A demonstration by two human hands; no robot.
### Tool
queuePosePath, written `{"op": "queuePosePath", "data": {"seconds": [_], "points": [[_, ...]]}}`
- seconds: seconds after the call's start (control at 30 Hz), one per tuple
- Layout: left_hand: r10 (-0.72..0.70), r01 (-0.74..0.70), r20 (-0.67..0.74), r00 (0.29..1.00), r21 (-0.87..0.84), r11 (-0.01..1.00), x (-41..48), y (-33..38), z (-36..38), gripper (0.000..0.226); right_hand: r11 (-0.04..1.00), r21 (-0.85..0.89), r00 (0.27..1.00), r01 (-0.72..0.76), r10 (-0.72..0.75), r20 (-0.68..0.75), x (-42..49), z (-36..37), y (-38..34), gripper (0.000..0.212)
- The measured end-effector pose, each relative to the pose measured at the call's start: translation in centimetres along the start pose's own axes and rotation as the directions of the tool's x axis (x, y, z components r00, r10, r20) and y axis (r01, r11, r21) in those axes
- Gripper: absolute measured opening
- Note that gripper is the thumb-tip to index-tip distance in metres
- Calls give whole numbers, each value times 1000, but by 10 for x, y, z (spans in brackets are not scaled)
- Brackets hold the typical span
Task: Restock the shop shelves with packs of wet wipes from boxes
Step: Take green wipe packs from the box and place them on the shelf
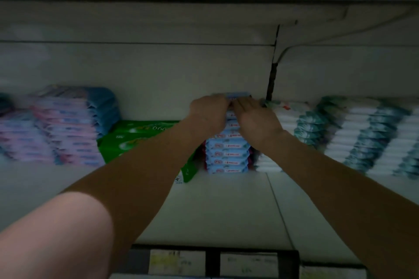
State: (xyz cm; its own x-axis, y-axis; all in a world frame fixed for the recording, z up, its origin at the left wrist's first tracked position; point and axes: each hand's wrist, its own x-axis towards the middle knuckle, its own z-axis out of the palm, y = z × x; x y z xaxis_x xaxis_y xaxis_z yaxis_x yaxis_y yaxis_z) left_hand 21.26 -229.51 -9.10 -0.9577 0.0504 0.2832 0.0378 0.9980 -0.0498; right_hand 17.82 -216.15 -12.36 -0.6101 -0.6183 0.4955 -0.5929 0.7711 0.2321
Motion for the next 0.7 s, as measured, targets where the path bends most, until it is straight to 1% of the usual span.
{"op": "queuePosePath", "data": {"seconds": [0.03,0.07,0.1,0.13,0.17,0.2,0.23,0.27,0.3,0.33,0.37,0.4,0.43,0.47,0.57,0.63,0.7], "points": [[-9,9,-12,1000,10,1000,-4,1,6,47,1000,7,1000,-3,3,8,0,-1,-1,56],[-13,14,-62,998,12,1000,-11,1,11,50,1000,11,998,-24,23,52,0,-5,-3,57],[-12,8,-170,985,-24,1000,-20,2,18,50,999,11,996,-38,37,77,-1,-8,-3,59],[-21,-11,-335,942,-92,996,-30,5,24,46,1000,0,998,-30,30,56,-2,-10,-3,63],[-61,-29,-510,858,-167,986,-39,10,34,38,1000,-23,997,-14,16,72,-3,-11,-2,67],[-129,-37,-615,778,-250,967,-48,17,43,30,999,-38,994,-16,20,109,-2,-12,-1,70],[-182,-31,-635,751,-310,950,-56,24,51,26,998,-51,988,-24,32,151,-2,-15,-2,71],[-206,-25,-599,774,-354,935,-64,33,57,25,998,-60,983,-25,36,182,-1,-18,-3,71],[-228,10,-463,856,-426,905,-70,39,59,21,998,-64,979,-20,33,199,0,-22,-4,70],[-233,87,-250,940,-484,871,-72,43,59,18,997,-69,975,-21,35,220,0,-24,-4,69],[-187,157,-12,982,-495,855,-71,44,61,18,997,-73,968,-22,39,249,2,-26,-2,69],[-103,188,200,974,-469,863,-67,43,63,21,997,-74,959,-18,38,282,3,-30,-2,69],[-16,177,349,937,-434,884,-62,43,65,24,997,-73,952,-8,30,306,5,-34,-2,69],[25,168,451,892,-382,909,-55,42,65,24,998,-65,947,9,13,321,7,-39,-1,70],[10,207,629,778,-272,940,-34,37,70,27,999,6,933,43,-42,358,15,-49,-5,91],[11,250,716,698,-257,933,-25,34,68,25,1000,22,921,22,-29,389,18,-45,-7,100],[-14,339,738,675,-293,894,-19,32,66,26,1000,22,923,9,-16,384,18,-36,-6,99]]}}
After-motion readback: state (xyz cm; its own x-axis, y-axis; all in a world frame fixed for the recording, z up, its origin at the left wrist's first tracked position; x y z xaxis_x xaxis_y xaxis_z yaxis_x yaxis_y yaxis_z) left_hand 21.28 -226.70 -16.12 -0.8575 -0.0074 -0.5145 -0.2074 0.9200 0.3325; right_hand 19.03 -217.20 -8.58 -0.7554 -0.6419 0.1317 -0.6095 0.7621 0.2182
